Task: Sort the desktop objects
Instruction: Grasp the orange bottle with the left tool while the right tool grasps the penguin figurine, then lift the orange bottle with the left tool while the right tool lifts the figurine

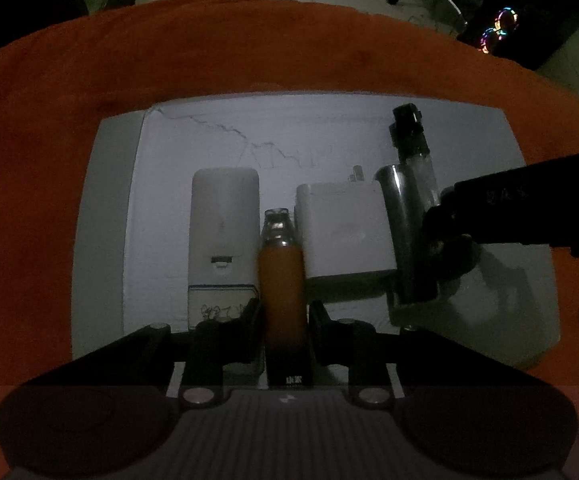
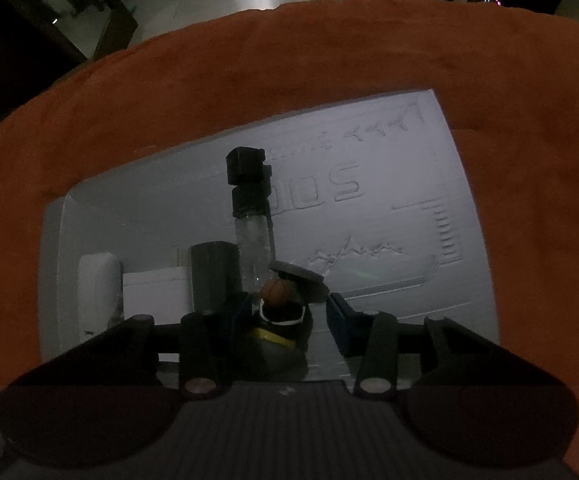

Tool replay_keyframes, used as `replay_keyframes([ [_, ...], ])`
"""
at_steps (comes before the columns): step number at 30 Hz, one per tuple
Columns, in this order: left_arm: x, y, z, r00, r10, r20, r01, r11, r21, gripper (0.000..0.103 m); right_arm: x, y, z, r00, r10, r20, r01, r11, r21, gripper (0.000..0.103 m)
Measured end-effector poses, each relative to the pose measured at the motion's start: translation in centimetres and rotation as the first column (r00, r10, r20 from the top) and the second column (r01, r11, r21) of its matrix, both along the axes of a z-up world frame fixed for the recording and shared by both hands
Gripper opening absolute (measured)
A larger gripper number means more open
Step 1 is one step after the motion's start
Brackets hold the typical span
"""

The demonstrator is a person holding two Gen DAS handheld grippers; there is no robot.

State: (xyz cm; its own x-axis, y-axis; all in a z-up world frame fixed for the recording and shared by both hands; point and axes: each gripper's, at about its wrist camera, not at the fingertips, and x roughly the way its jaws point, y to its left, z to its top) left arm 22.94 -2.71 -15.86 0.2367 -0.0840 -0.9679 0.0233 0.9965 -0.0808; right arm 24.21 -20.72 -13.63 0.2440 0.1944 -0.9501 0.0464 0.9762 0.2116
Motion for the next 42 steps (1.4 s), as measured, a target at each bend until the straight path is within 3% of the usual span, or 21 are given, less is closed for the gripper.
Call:
replay_keyframes([
  [4, 0.8, 0.4, -0.9, 0.997, 0.056, -0.056, -0.058, 0.998, -0.038, 0.022, -0.4, -0.3, 0.3, 1.0, 0.004, -0.005, -0.004, 1.0, 0.006, 0.032],
  [6, 1.1, 0.7, -1.4, 0.994, 0.076, -0.075, -0.08, 0.996, -0.045, 0.022, -0.5, -0.3, 0.5, 1.0, 0.011, -0.009, -0.011, 1.0, -0.002, 0.031],
  [18, 1.3, 0.5, -0.9, 0.992, 0.099, -0.082, -0.101, 0.995, -0.013, 0.022, -0.8, -1.2, 0.8, 0.998, 0.028, -0.049, -0.032, 0.995, -0.093, 0.032],
  [22, 1.6, -0.5, -0.8, 0.993, 0.085, -0.085, -0.085, 0.996, 0.003, 0.037, -0.9, -0.6, 0.2, 0.998, 0.031, -0.051, -0.038, 0.989, -0.14, 0.035],
  [29, 2.0, -1.0, -0.9, 0.995, 0.082, -0.059, -0.08, 0.996, 0.04, 0.039, -1.3, -0.5, 0.4, 0.998, 0.039, -0.039, -0.045, 0.987, -0.156, 0.035],
  [33, 1.8, 0.0, -0.4, 0.992, 0.118, -0.037, -0.117, 0.993, 0.033, 0.021, -1.3, -0.9, 0.2, 0.999, 0.032, -0.028, -0.035, 0.988, -0.15, 0.033],
  [37, 1.2, 0.9, 0.3, 0.994, 0.108, -0.022, -0.109, 0.994, -0.017, 0.021, -1.4, -2.1, 0.4, 0.999, -0.017, -0.049, 0.014, 0.999, -0.051, 0.032],
  [42, 0.6, 0.9, 1.2, 0.995, 0.102, -0.013, -0.102, 0.994, -0.032, 0.021, -1.9, -2.5, 1.9, 1.0, -0.013, -0.024, 0.011, 0.997, -0.08, 0.03],
])
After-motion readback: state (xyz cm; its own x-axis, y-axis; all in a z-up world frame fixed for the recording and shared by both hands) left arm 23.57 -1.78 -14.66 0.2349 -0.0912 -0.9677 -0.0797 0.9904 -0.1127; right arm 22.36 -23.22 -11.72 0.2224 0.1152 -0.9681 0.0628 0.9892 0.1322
